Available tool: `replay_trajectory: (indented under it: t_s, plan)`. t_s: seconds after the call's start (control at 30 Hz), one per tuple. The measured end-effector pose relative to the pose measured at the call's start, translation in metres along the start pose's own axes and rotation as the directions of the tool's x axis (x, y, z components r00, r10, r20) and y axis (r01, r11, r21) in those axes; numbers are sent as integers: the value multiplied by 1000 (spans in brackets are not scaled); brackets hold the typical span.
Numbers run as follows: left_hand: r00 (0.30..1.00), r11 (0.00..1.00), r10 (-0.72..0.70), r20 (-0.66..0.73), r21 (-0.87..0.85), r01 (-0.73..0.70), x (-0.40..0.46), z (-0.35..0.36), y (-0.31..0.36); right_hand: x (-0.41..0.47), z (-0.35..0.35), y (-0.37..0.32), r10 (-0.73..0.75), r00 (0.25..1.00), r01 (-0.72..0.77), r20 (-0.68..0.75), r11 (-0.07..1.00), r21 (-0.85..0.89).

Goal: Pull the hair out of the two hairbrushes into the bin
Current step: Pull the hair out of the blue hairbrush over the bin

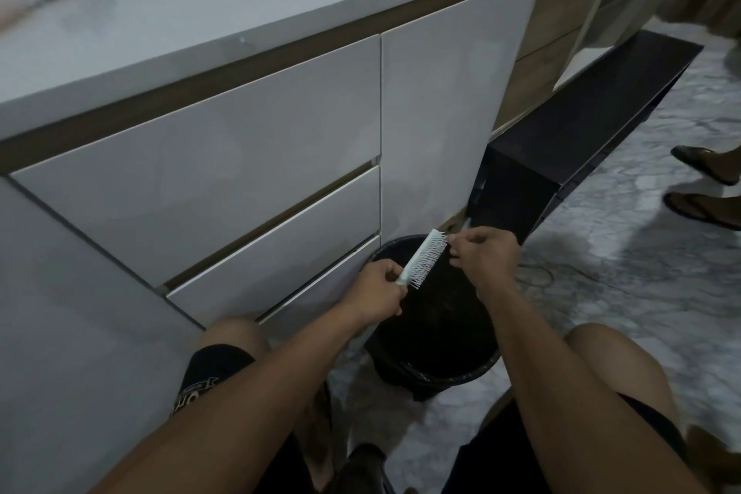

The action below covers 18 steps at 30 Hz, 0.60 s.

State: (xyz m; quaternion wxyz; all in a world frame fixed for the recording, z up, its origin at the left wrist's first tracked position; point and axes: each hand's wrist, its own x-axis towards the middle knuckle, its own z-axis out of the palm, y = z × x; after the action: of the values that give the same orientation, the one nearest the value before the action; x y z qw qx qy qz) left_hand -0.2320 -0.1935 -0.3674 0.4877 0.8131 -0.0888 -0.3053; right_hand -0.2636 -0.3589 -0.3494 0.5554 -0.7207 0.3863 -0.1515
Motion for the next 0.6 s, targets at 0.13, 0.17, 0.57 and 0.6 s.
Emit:
replay_trajectory:
  t_s: [0.13,0.17,0.57,0.6]
  plan:
    - [1000,1000,11,-17,22,-11,-6,-6,-1,0,3,-2,-110,992,117,63,985,-125]
    - [1000,1000,18,-19,18,-18,-8,-7,-1,-4,5,-3,-117,984,131,132,986,-104]
    - [996,997,73,-46,-22,-74,-29,-20,11,-19,16,-21,56,997,-44,-45,973,227]
    - [996,997,72,-52,-27,-73,-30,-21,13,-18,16,-21,64,997,-52,-49,975,217]
